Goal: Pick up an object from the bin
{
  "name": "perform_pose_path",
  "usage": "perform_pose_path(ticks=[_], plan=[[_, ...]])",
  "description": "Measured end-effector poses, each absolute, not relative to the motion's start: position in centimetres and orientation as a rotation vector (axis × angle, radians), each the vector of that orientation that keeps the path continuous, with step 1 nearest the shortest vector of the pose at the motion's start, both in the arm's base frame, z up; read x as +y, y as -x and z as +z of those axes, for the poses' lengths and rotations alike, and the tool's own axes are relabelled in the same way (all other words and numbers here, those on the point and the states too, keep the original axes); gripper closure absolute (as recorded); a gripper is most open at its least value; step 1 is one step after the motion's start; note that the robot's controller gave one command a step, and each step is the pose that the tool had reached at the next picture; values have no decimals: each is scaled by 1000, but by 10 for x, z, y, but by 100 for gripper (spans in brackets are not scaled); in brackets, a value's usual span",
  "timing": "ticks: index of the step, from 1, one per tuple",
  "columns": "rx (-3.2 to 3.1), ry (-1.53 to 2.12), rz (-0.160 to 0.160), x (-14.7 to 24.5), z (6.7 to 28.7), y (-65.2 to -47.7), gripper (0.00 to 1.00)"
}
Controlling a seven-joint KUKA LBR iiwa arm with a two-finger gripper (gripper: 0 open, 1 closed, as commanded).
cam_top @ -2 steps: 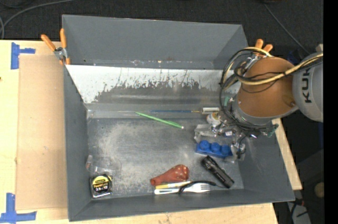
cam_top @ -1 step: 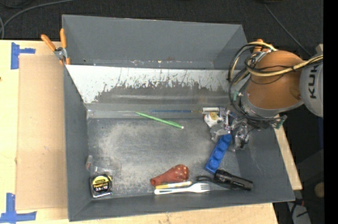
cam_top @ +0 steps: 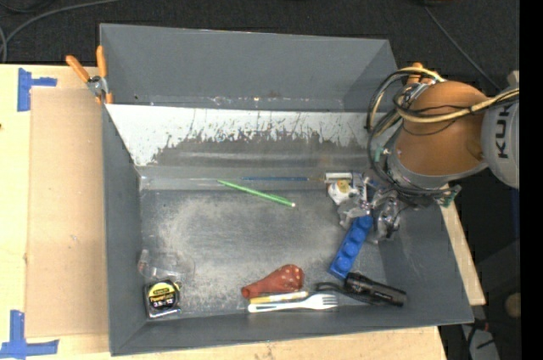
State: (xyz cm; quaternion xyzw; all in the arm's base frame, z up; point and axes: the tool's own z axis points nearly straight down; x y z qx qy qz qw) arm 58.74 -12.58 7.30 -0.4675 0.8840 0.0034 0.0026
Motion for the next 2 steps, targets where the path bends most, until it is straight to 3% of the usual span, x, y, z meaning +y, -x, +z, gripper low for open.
perform_pose_path(ticks=[1, 2], plan=[[2754, 1505, 18, -119, 140, -573, 100], [2734, 1539, 16, -139, 205, -554, 100]])
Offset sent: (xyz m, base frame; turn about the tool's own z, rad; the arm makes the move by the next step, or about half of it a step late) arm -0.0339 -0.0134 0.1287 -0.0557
